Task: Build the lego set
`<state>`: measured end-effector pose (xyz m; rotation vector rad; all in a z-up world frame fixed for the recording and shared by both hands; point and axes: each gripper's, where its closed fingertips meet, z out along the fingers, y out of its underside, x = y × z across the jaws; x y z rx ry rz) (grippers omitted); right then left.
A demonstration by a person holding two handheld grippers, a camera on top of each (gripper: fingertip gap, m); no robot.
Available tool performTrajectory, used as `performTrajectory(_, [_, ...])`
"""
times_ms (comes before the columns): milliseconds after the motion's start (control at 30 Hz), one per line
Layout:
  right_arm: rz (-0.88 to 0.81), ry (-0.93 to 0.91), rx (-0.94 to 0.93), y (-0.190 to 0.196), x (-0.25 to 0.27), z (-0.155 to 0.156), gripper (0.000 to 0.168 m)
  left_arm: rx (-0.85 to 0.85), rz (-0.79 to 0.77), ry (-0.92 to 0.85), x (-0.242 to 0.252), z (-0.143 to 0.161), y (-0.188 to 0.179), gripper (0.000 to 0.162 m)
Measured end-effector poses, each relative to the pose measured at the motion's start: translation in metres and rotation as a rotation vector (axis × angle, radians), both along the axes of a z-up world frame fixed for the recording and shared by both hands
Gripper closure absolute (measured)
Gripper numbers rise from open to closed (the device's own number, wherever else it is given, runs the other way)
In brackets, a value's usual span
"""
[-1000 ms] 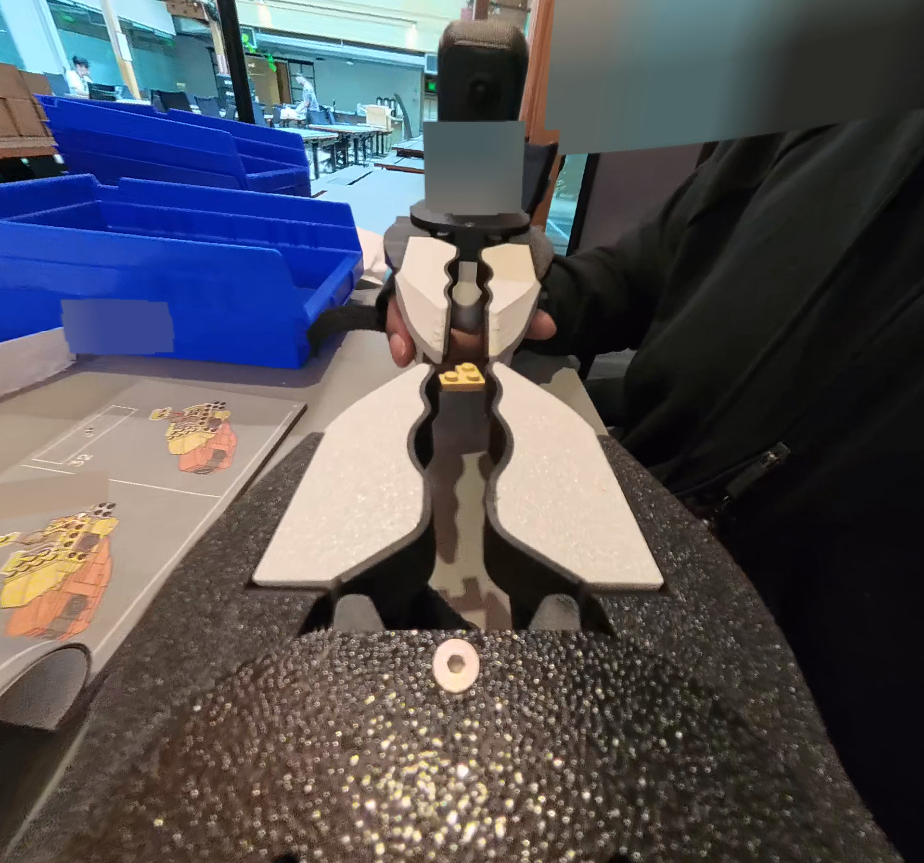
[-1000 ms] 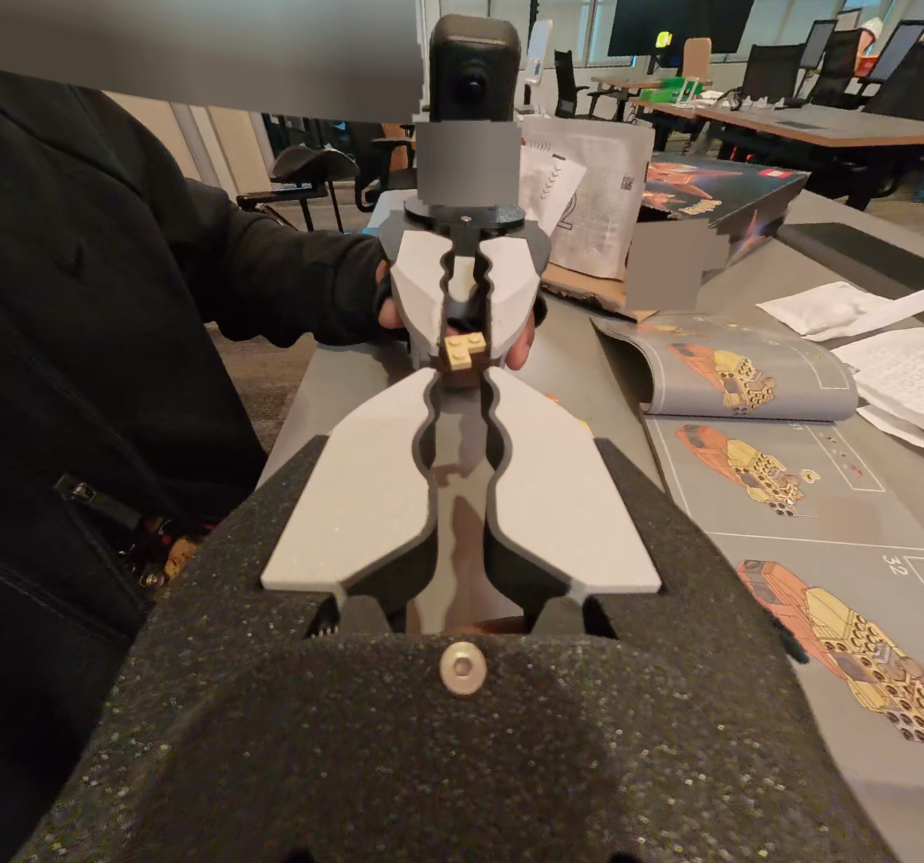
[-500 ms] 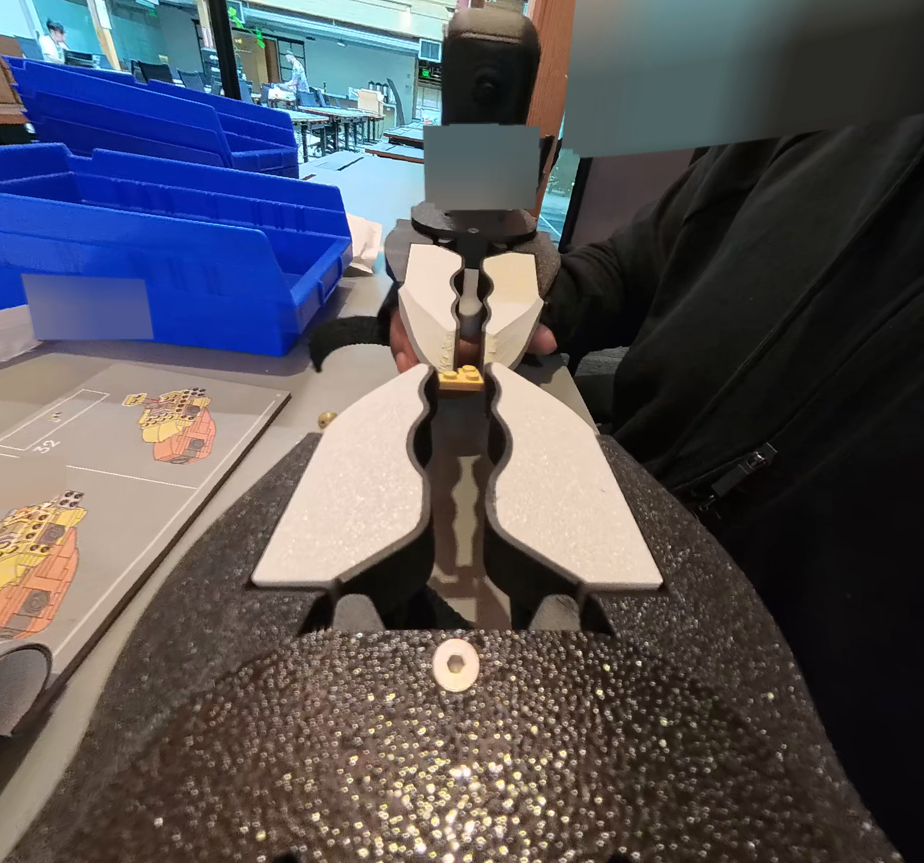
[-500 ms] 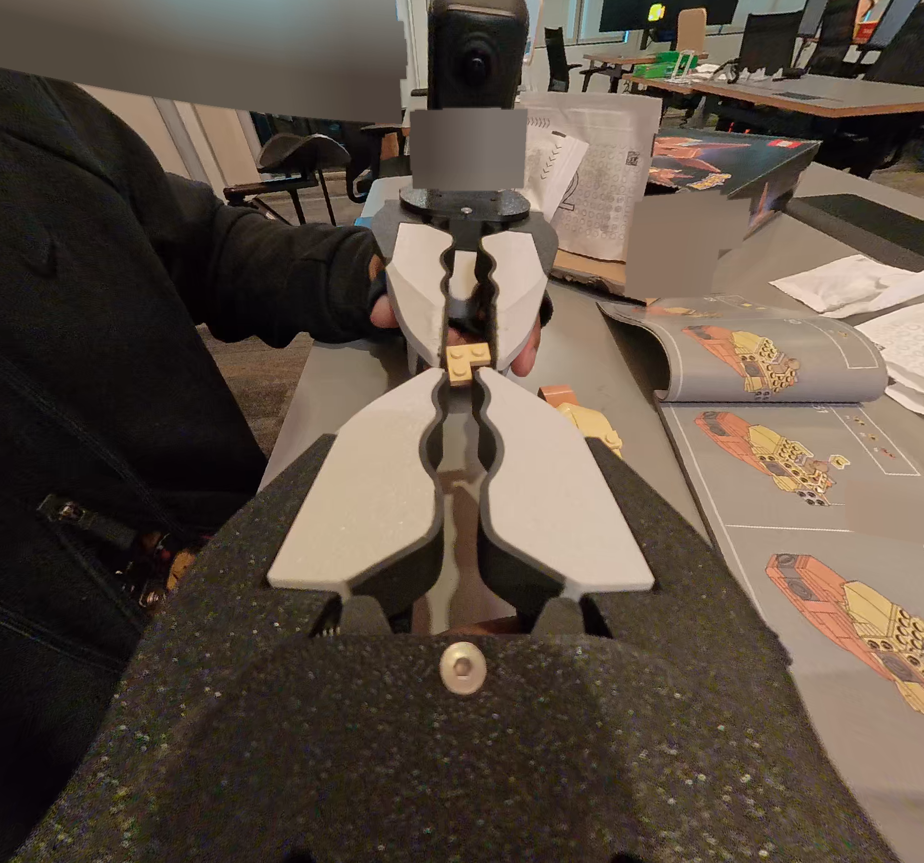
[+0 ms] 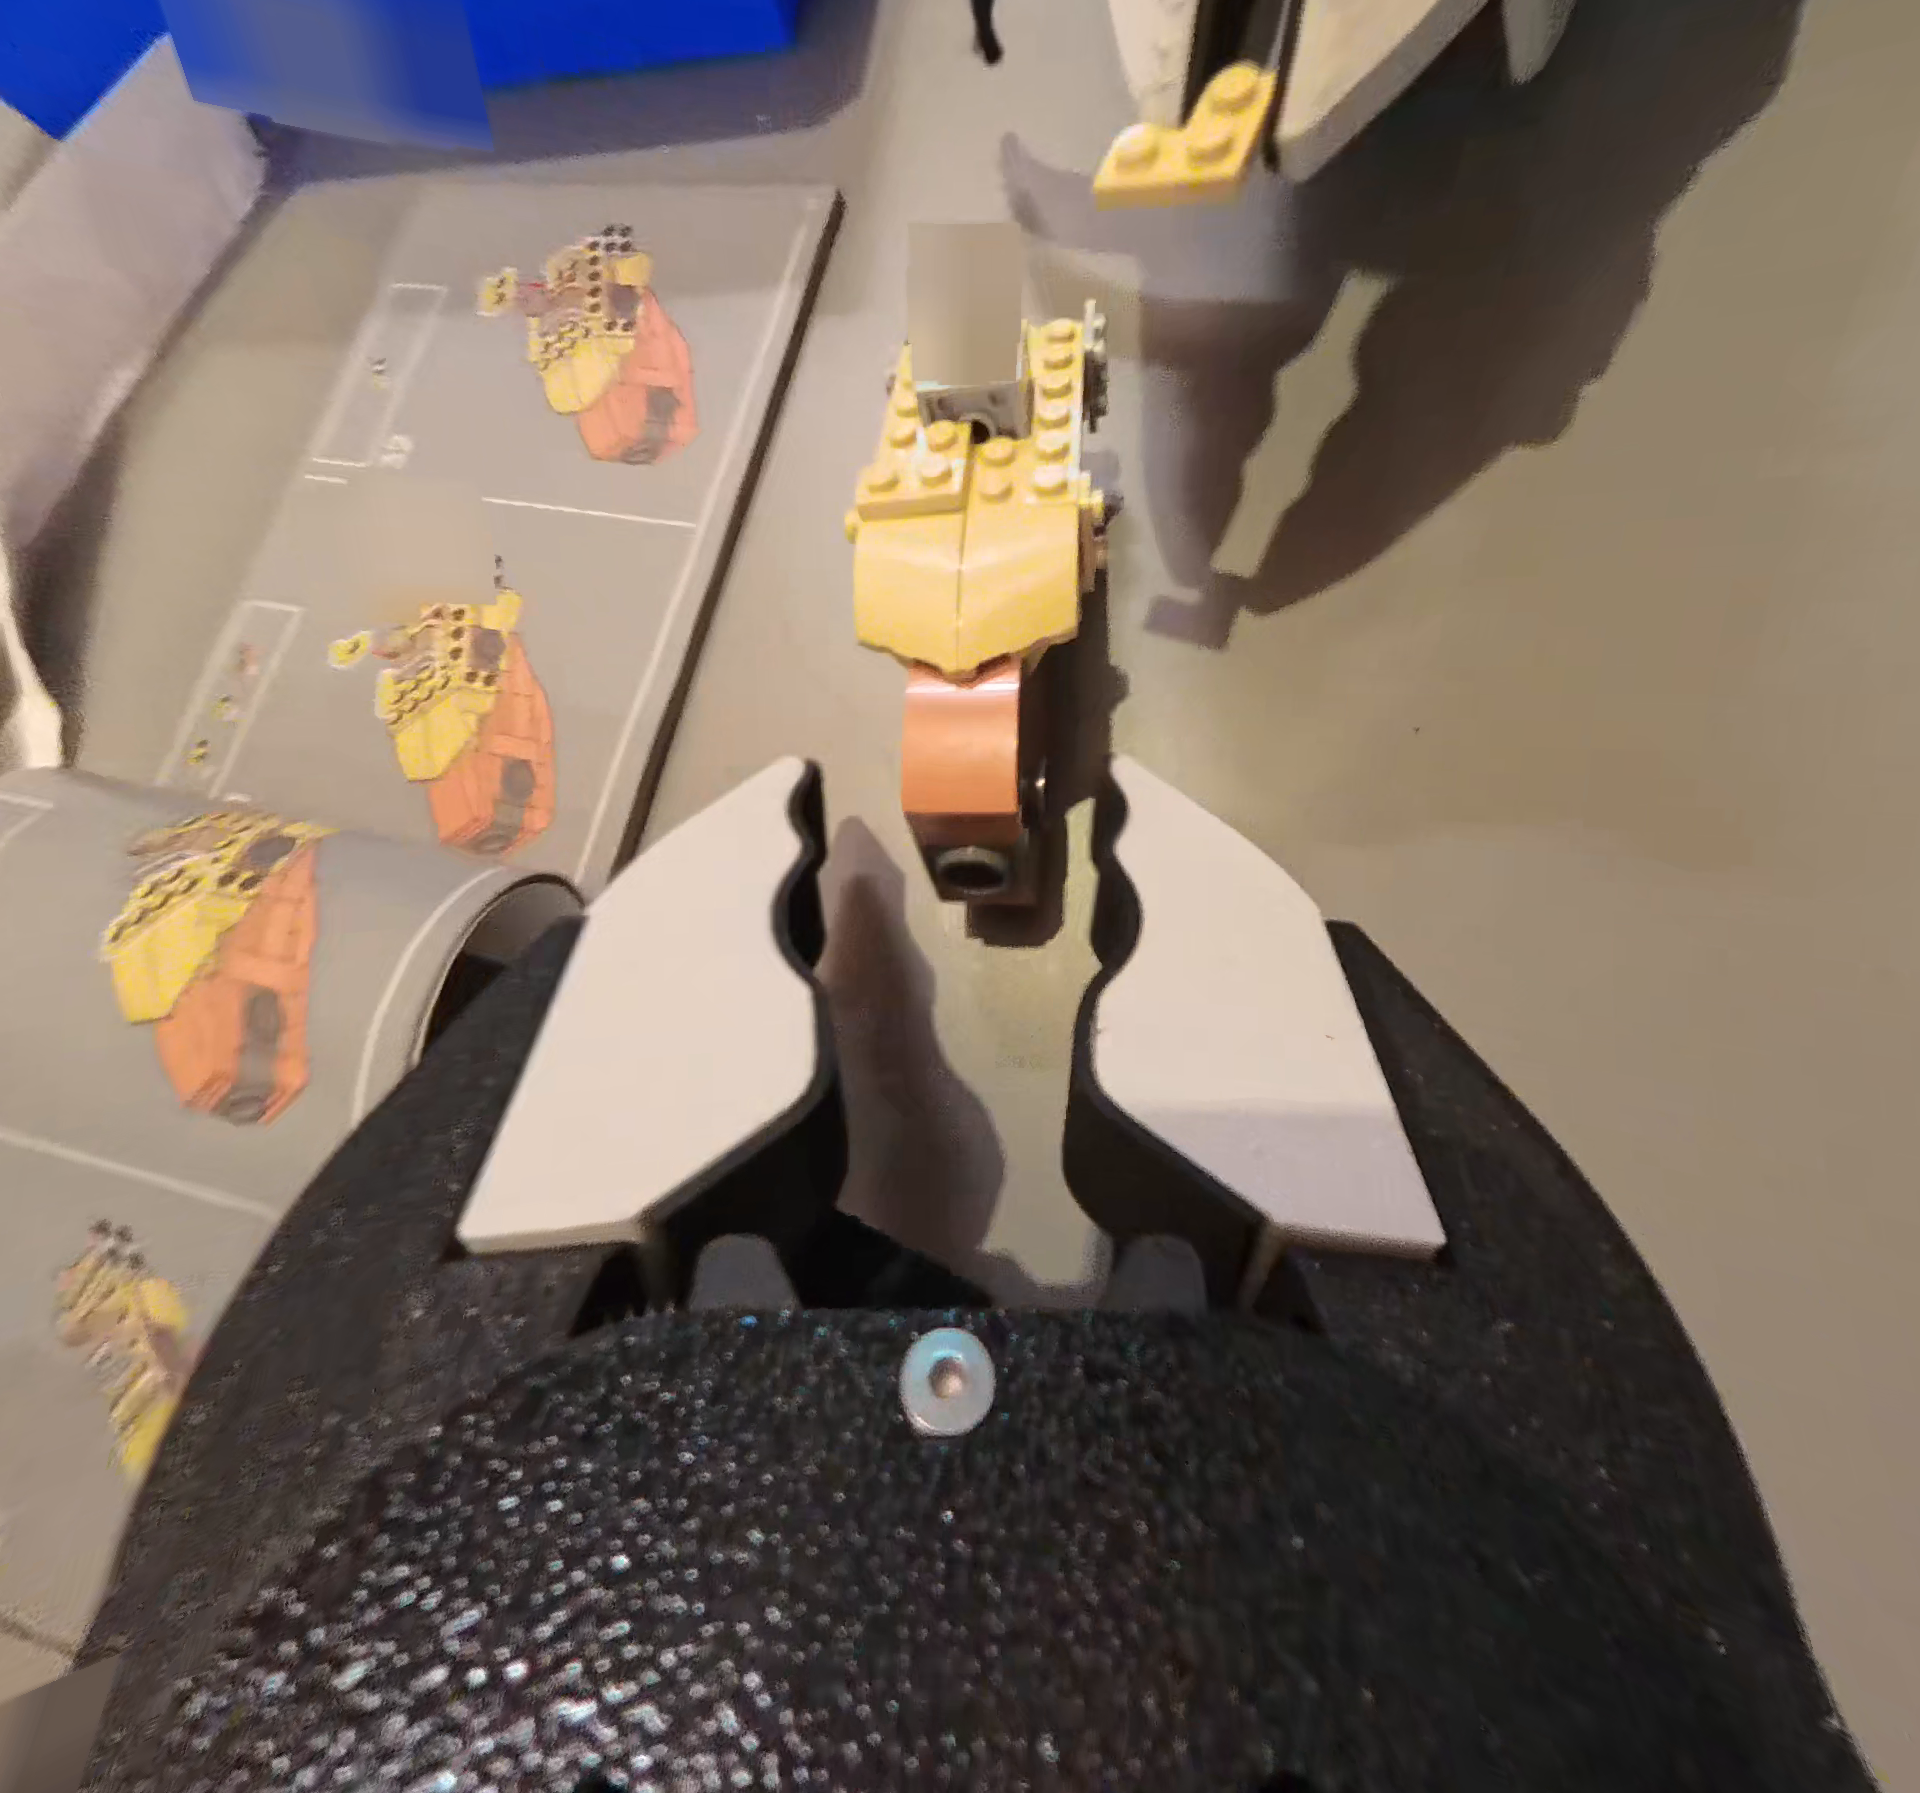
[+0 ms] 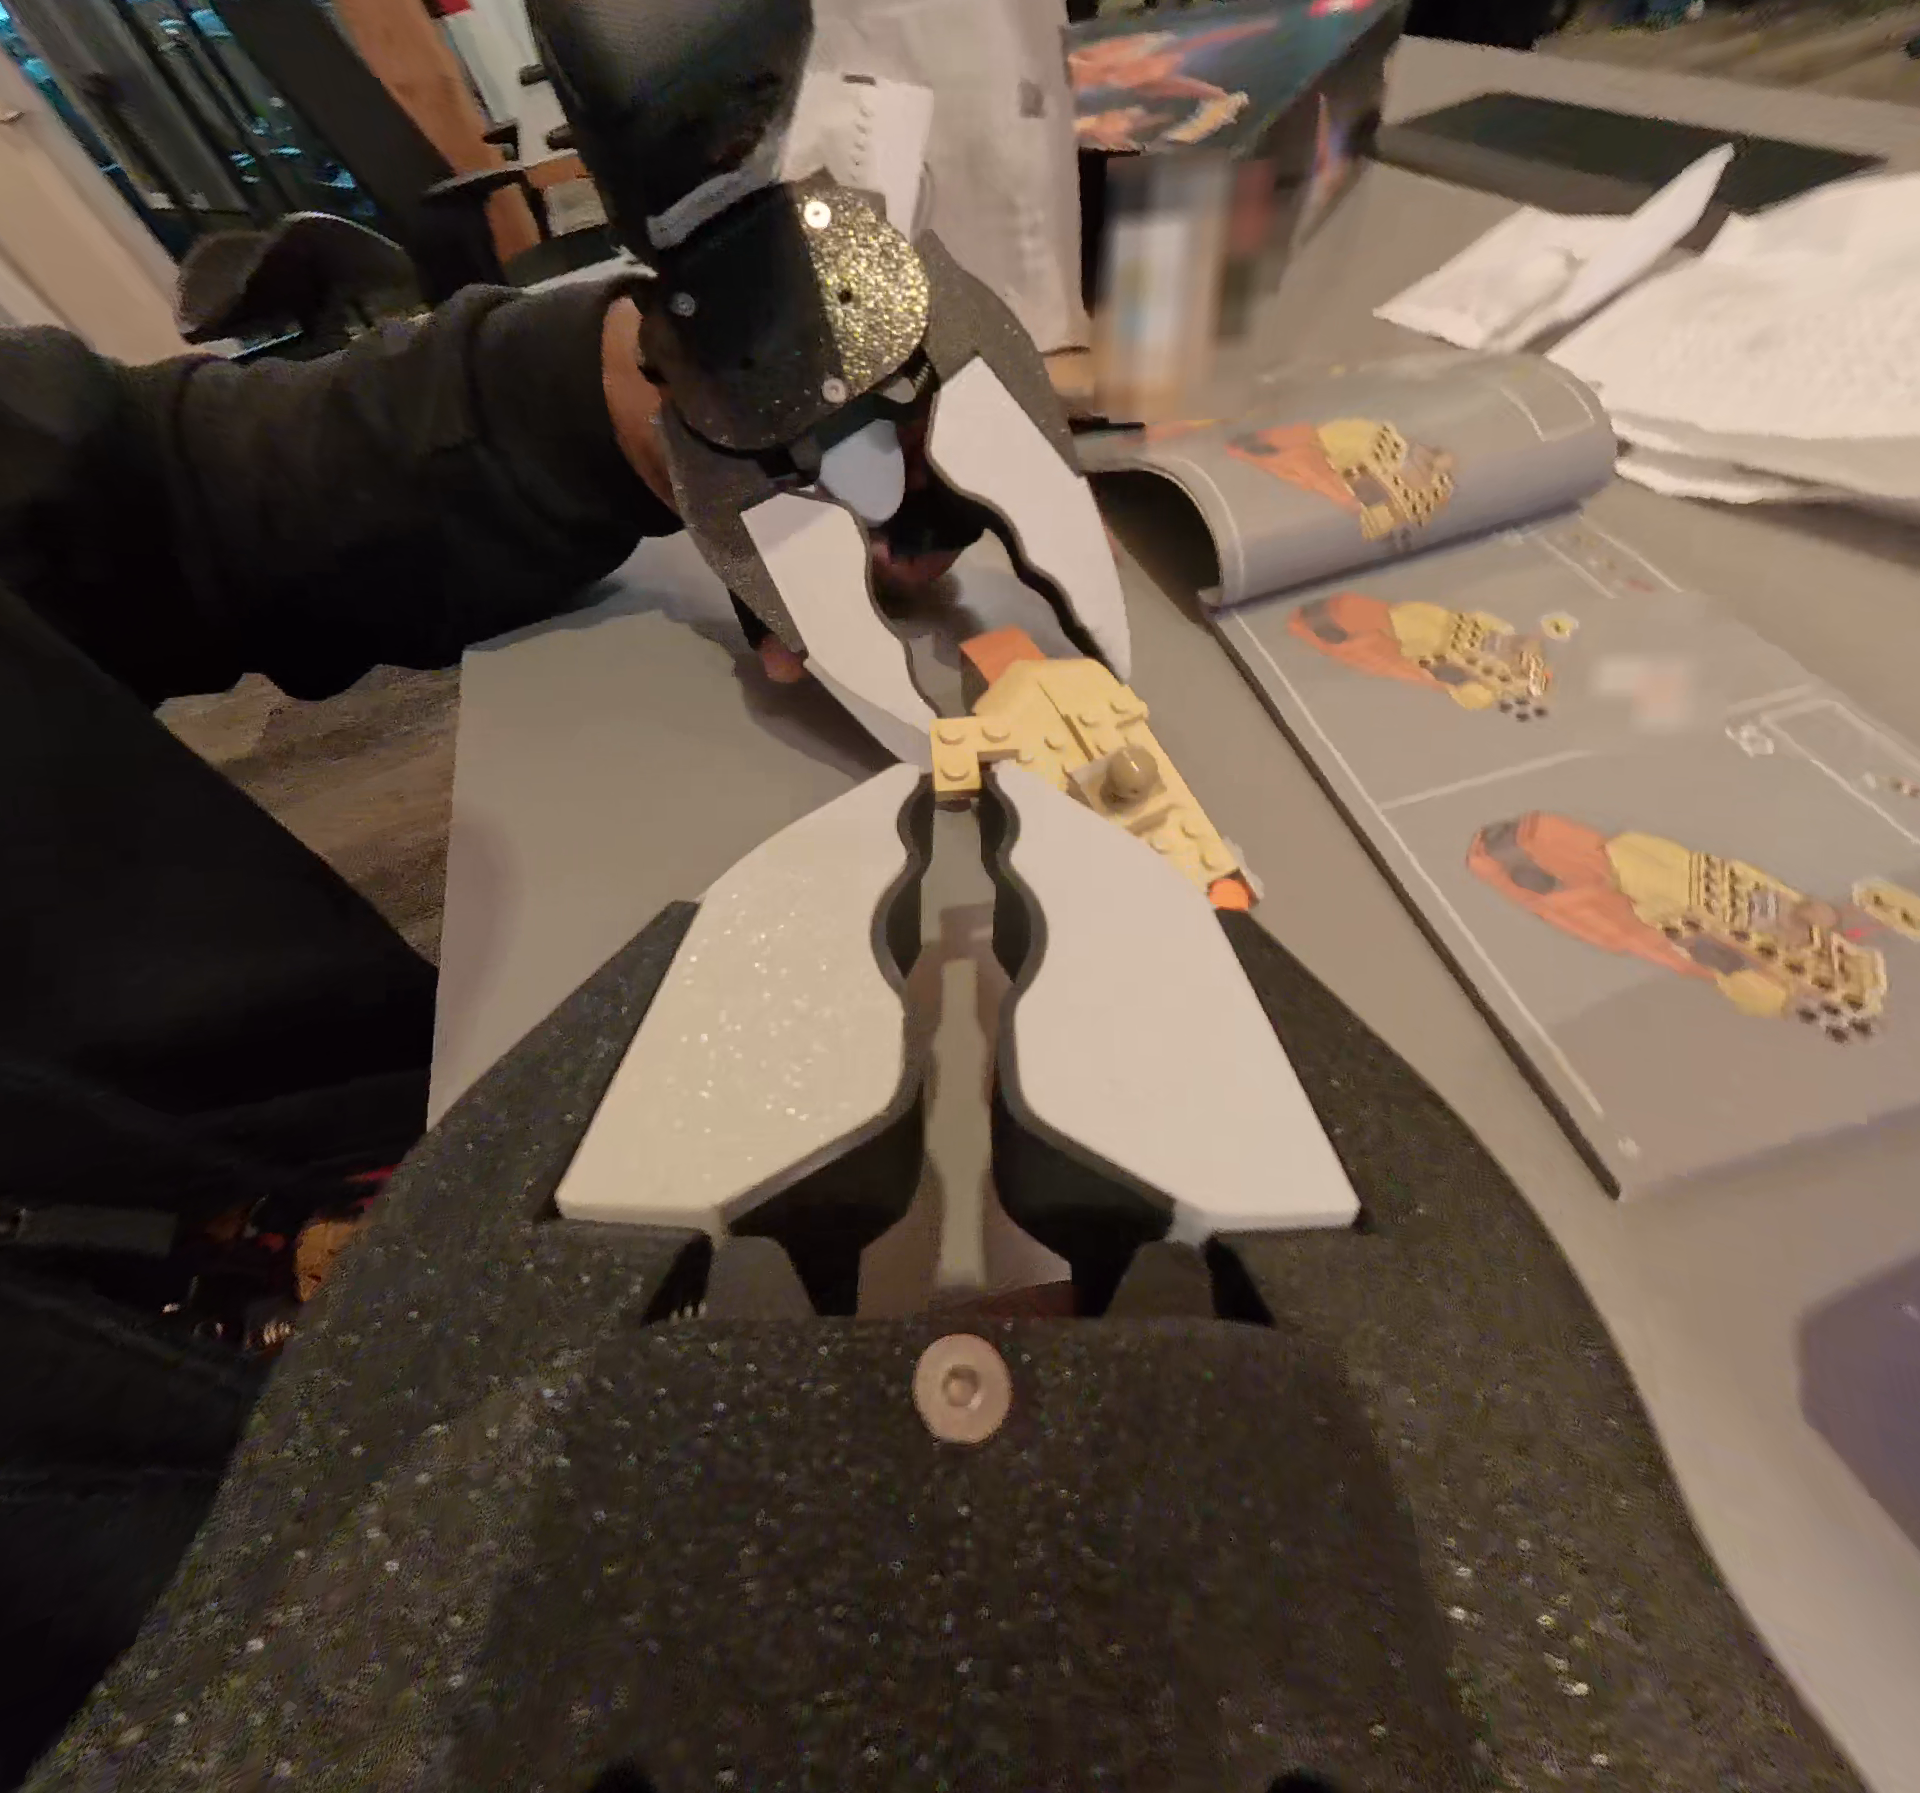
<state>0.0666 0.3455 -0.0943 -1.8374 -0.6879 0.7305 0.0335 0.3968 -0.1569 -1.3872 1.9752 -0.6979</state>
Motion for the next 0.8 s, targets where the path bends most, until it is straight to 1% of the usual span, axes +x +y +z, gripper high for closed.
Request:
performTrajectory(33, [-0.02, -0.005, -0.021, 0.001, 0.001, -0.003, 0.16, -0.009, -0.007, -0.004, 0.002, -0.001, -0.002, 0.123])
performTrajectory(67, [-0.044, -0.014, -0.038, 0.002, 0.002, -0.007, 0.16, -0.022, -0.01, -0.005, 0.003, -0.002, -0.005, 0.136])
performTrajectory(100, [-0.067, -0.023, -0.053, 0.002, 0.002, -0.01, 0.16, -0.033, 0.003, -0.003, 0.004, -0.002, -0.007, 0.138])
performTrajectory(167, [-0.1, -0.03, -0.084, 0.003, 0.002, -0.017, 0.16, -0.046, 0.076, -0.005, 0.004, -0.002, -0.008, 0.139])
performTrajectory(233, [-0.139, -0.032, -0.102, 0.004, 0.001, -0.019, 0.16, -0.052, 0.182, -0.009, 0.003, -0.002, -0.009, 0.139])
performTrajectory(333, [-0.2, -0.01, -0.122, 0.009, 0.001, -0.02, 0.16, -0.05, 0.369, -0.014, 0.002, -0.002, -0.012, 0.139])
performTrajectory(433, [-0.254, 0.019, -0.135, 0.016, 0.0, -0.018, 0.161, -0.039, 0.491, -0.019, 0.003, -0.001, -0.018, 0.139])
performTrajectory(600, [-0.308, 0.02, -0.143, 0.022, -0.003, -0.019, 0.161, 0.003, 0.6, -0.031, 0.002, 0.0, -0.022, 0.139])
performTrajectory(800, [-0.324, 0.003, -0.156, 0.023, -0.005, -0.022, 0.16, 0.046, 0.639, -0.052, 0.0, 0.003, -0.019, 0.139])
